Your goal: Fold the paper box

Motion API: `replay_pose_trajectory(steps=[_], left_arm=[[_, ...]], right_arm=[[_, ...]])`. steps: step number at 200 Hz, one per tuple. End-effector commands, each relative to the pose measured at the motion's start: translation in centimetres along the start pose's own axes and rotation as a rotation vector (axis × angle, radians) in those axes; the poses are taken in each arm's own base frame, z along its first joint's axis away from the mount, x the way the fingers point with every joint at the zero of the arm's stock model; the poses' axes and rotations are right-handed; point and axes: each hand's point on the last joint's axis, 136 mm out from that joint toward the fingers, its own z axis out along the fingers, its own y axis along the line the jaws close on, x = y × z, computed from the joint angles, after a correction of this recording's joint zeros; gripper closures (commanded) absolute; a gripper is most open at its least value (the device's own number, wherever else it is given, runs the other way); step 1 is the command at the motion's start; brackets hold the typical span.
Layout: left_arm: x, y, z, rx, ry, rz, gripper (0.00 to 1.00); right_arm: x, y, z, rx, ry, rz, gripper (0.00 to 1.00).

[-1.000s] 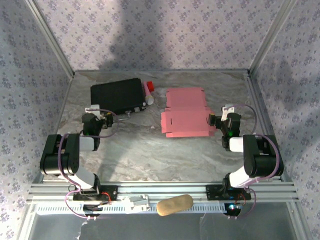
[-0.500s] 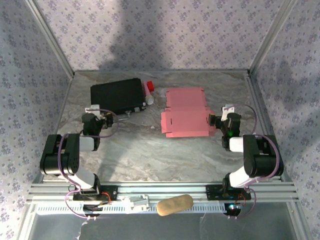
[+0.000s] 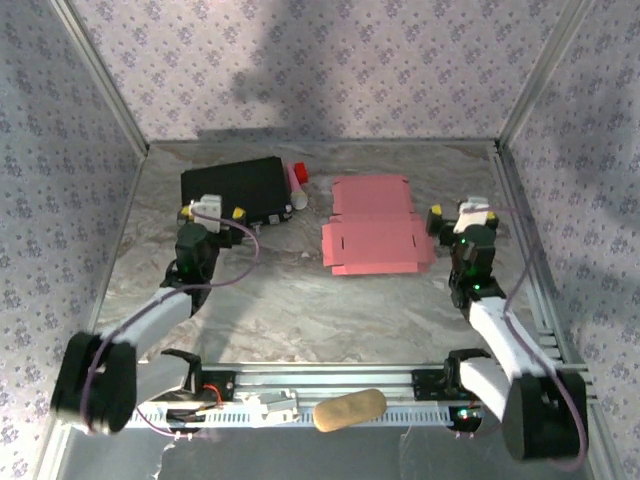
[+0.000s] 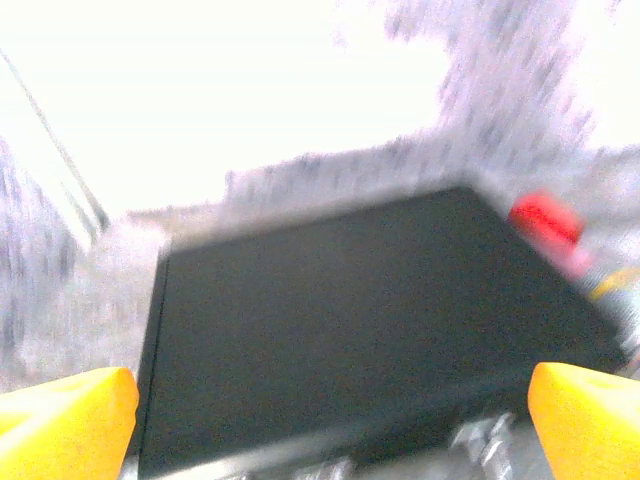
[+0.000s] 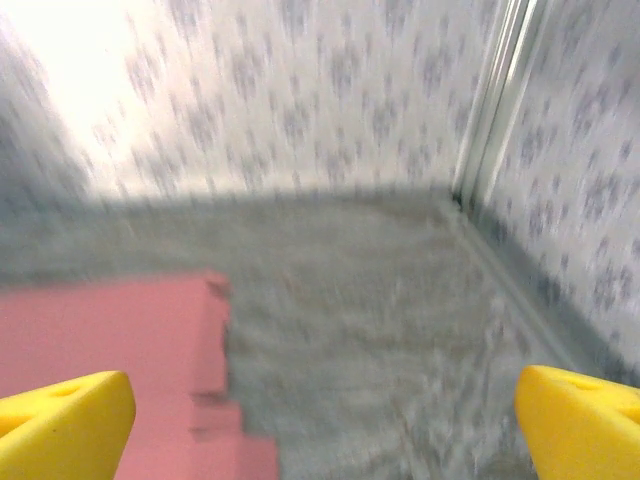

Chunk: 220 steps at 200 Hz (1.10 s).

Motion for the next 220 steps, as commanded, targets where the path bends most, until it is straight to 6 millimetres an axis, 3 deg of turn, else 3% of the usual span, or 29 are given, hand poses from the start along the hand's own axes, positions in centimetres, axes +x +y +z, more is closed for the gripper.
replay_pose_trajectory(steps=[1, 8, 13, 20, 28, 37, 55, 77, 101, 123, 145, 175, 201, 220], left_arm=[[-4.8, 4.5, -2.2, -0.272, 0.066, -0.44, 0.0], [-2.8, 6.1, -3.8, -0.394, 0.207, -0.636, 0.0], [-2.2, 7.1, -4.9, -0.47, 0.261, -0.734, 0.0], [-1.9, 6.5, -4.7, -0.41, 0.33, -0.797, 0.01], [-2.3, 3.7, -3.4, -0.207, 0.393, -0.884, 0.08], [-1.7, 0.8, -3.4, -0.087, 0.495, -0.969, 0.14], [0.5, -6.1, -5.5, 0.045, 0.663, -0.931, 0.19], [4.8, -14.0, -8.7, 0.155, 0.753, -0.908, 0.2], [8.8, -19.4, -10.0, 0.214, 0.818, -0.887, 0.25], [9.8, -21.6, -9.1, 0.256, 0.827, -0.822, 0.33], [9.9, -22.4, -7.5, 0.28, 0.847, -0.763, 0.38], [9.4, -22.2, -3.8, 0.284, 0.84, -0.697, 0.41], [8.7, -23.7, 0.0, 0.342, 0.861, -0.646, 0.48], [9.3, -24.9, 2.6, 0.349, 0.871, -0.575, 0.51]], right_arm=[[-5.4, -2.4, -3.9, 0.111, 0.092, 0.284, 0.01], [-5.8, -2.9, -5.0, 0.144, 0.149, 0.413, 0.01], [-5.1, -3.4, -5.9, 0.182, 0.214, 0.507, 0.01], [-4.4, -3.0, -6.6, 0.163, 0.277, 0.584, 0.01], [-5.2, -2.2, -6.8, 0.086, 0.292, 0.573, 0.03], [-4.9, -0.4, -7.2, -0.01, 0.353, 0.58, 0.05], [-0.5, 2.0, -8.6, -0.046, 0.56, 0.602, 0.13], [4.3, 5.9, -9.9, -0.139, 0.707, 0.595, 0.17], [8.9, 10.4, -10.9, -0.249, 0.809, 0.668, 0.17], [12.1, 12.7, -11.9, -0.252, 0.878, 0.665, 0.19], [14.3, 14.1, -12.7, -0.243, 0.913, 0.742, 0.2], [17.3, 15.8, -12.0, -0.285, 0.906, 0.955, 0.2], [17.4, 16.1, -10.9, -0.285, 0.861, 1.036, 0.2], [17.2, 15.8, -10.1, -0.261, 0.836, 1.071, 0.22]])
